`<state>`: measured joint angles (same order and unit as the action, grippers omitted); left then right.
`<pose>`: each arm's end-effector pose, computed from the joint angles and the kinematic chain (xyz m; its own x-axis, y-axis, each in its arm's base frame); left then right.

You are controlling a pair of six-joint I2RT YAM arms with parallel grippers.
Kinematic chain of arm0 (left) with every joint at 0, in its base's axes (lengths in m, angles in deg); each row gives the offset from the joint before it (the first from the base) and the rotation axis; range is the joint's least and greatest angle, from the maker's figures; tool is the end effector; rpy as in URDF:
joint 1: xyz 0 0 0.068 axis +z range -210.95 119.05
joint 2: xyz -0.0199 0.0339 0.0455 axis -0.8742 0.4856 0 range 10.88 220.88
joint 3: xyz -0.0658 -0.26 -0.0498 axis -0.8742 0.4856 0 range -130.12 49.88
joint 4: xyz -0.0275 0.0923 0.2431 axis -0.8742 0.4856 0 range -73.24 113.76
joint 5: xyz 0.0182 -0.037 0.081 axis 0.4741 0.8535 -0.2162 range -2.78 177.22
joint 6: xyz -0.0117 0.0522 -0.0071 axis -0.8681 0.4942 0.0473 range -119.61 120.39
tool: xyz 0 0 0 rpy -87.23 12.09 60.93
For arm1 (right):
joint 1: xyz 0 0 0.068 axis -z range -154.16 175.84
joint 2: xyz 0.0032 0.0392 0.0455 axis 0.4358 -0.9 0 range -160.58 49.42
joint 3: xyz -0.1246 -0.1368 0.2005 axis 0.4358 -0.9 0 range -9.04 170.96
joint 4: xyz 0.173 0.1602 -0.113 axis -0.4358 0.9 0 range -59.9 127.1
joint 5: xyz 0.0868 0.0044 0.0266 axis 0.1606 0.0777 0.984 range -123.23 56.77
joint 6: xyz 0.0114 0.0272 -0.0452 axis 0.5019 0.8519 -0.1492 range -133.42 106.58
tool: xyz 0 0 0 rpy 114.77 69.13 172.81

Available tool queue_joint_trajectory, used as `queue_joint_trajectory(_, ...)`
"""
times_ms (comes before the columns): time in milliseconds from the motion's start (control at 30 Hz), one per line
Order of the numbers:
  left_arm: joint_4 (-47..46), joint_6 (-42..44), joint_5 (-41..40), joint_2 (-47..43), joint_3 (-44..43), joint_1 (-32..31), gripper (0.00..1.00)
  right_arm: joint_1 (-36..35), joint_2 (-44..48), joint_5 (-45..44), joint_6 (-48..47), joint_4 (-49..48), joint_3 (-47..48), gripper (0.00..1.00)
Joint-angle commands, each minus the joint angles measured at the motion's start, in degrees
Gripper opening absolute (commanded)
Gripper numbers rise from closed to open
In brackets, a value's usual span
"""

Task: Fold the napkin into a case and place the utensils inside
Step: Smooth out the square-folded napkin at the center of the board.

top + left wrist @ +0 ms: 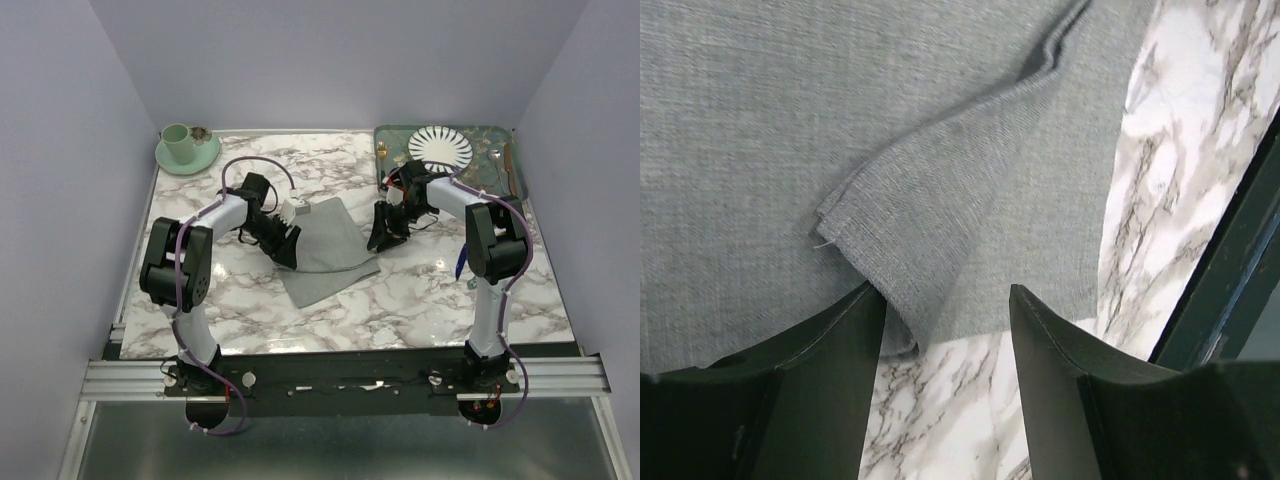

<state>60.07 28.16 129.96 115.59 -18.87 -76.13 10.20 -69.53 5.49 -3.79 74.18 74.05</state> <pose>0.3210 -0.1120 0.1751 -0.6927 0.5425 -0.4753 0.7198 0.4782 -0.5033 0.3784 0.1290 0.1494 -0.9876 -0.1409 -0.0692 -0.1525 0.7562 0.6364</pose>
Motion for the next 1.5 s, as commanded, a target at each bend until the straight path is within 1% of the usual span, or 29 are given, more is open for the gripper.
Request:
queue_joint_trajectory(0,0.64,10.01,0.95,-7.75,4.58,-0.03,0.61,0.08,-0.84,1.36,0.04,0.93,0.76,0.45)
queue_joint_trajectory(33,0.29,11.07,0.24,-8.63,5.63,-0.11,0.61,0.17,-0.84,1.36,0.04,0.84,0.67,0.44)
queue_joint_trajectory(167,-6.72,10.29,-4.24,-12.76,10.47,-1.52,0.61,0.17,-1.01,1.62,-0.13,0.84,0.41,0.40)
queue_joint_trajectory(300,-14.46,9.41,-8.72,-17.60,16.79,-4.24,0.68,0.17,-0.75,1.45,-0.40,1.19,0.49,0.37)
queue_joint_trajectory(367,-18.85,9.58,-11.27,-20.84,18.91,-5.64,0.68,0.17,-0.58,1.80,-0.40,1.10,0.67,0.33)
queue_joint_trajectory(467,-23.34,12.04,-14.16,-25.49,23.30,-7.14,0.68,0.17,-0.57,1.89,-0.40,1.45,1.02,0.33)
queue_joint_trajectory(500,-23.97,13.00,-14.44,-26.73,25.31,-8.19,0.68,0.17,-0.66,1.89,-0.40,1.63,1.02,0.33)
queue_joint_trajectory(567,-24.50,15.91,-14.96,-29.37,26.47,-9.16,0.67,0.17,-0.75,1.89,-0.49,1.72,1.20,0.32)
queue_joint_trajectory(667,-25.02,16.00,-15.32,-30.70,26.92,-9.69,0.69,0.17,-1.01,1.97,-0.66,1.89,1.20,0.32)
queue_joint_trajectory(767,-21.62,19.15,-15.41,-28.52,24.29,-9.69,0.74,0.17,-0.84,1.71,-0.93,1.98,0.94,0.31)
queue_joint_trajectory(800,-21.08,19.69,-14.80,-27.63,22.19,-9.69,0.76,0.17,-0.75,1.71,-1.10,2.07,0.85,0.29)
queue_joint_trajectory(867,-19.15,22.22,-14.18,-24.39,19.98,-10.48,0.78,0.08,-0.66,1.71,-1.19,2.16,0.85,0.27)
queue_joint_trajectory(1000,-18.44,24.78,-14.88,-19.55,14.89,-12.85,0.78,0.17,-0.93,1.97,-0.84,2.33,1.37,0.24)
queue_joint_trajectory(1033,-18.18,24.88,-13.92,-18.84,14.09,-13.21,0.78,0.17,-1.01,2.06,-0.93,2.42,1.81,0.21)
queue_joint_trajectory(1133,-17.47,25.31,-13.04,-16.21,12.07,-15.22,0.78,0.26,-1.19,2.41,-1.01,3.03,2.08,0.20)
queue_joint_trajectory(1233,-17.29,26.02,-12.86,-13.57,10.75,-17.34,0.78,0.17,-1.36,2.50,-1.10,2.95,2.16,0.16)
queue_joint_trajectory(1467,-17.12,25.32,-10.40,-6.72,6.53,-19.36,0.78,0.17,-1.80,2.50,-1.10,2.95,2.16,0.15)
